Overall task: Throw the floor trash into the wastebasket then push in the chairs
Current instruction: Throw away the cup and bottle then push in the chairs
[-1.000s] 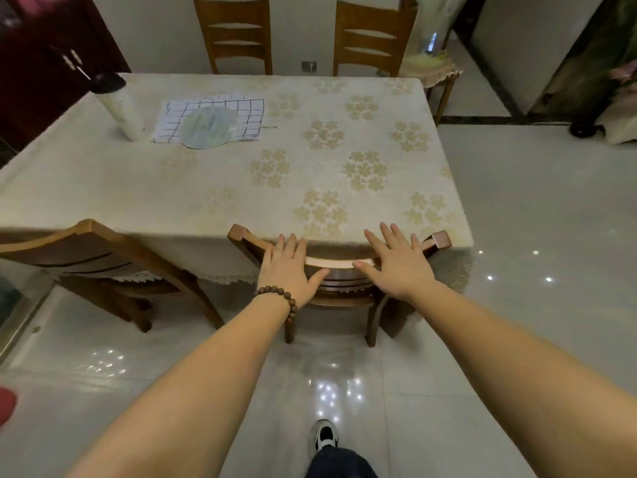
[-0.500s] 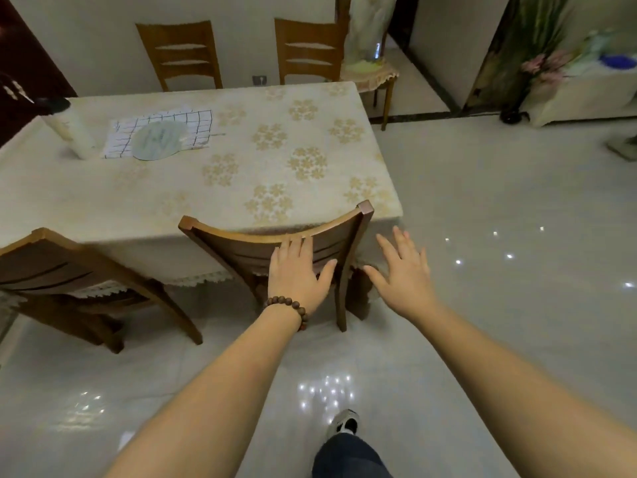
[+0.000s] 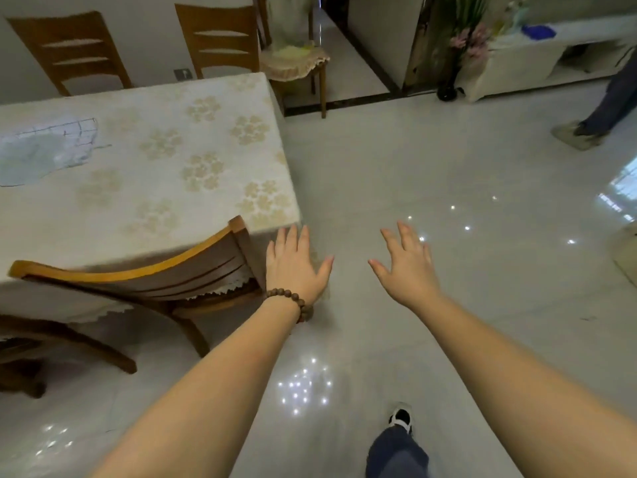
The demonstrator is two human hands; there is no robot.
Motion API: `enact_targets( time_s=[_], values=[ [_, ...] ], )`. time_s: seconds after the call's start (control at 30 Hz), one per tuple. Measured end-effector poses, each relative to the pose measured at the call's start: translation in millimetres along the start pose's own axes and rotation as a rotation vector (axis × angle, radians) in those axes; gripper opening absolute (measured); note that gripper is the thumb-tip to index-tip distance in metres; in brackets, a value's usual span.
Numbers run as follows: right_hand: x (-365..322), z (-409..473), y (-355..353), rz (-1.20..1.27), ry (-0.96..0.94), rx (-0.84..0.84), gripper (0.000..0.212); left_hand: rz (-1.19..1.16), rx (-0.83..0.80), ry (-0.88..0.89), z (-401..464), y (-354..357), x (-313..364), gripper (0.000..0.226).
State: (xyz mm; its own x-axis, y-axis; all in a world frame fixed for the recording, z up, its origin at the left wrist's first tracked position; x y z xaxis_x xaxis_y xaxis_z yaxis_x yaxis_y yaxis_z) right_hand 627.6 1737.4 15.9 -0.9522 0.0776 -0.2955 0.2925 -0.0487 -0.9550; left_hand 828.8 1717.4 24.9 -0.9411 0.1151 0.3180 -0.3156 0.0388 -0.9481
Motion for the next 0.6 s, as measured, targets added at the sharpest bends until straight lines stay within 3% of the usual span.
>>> enact_targets(
  time_s=[0.27, 0.6],
  values=[
    [131.8, 85.3, -33.0, -0.004, 0.020, -0.068, 0.064, -0.026, -0.004, -0.027, 95.7, 45.9, 133.4, 0.074],
    [179.5, 240.6, -43.3, -0.002, -0.059, -0.097, 0.062, 0.000, -0.008, -0.157, 223.1, 69.0, 161.9, 0.073]
  ],
)
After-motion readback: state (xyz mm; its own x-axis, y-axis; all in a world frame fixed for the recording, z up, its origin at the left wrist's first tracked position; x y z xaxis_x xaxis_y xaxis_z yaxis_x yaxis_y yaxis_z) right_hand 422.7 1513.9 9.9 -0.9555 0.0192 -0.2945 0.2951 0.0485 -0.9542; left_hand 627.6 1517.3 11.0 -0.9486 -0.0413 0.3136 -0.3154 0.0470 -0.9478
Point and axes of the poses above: each hand's wrist, its own z-axis towards the middle knuckle, its own y-axis out of the palm, x = y × z, the point moved 1 cm from there along z, towards the middle knuckle, and after that the axes turned 4 degrees about -z, right-handed, at the moved point
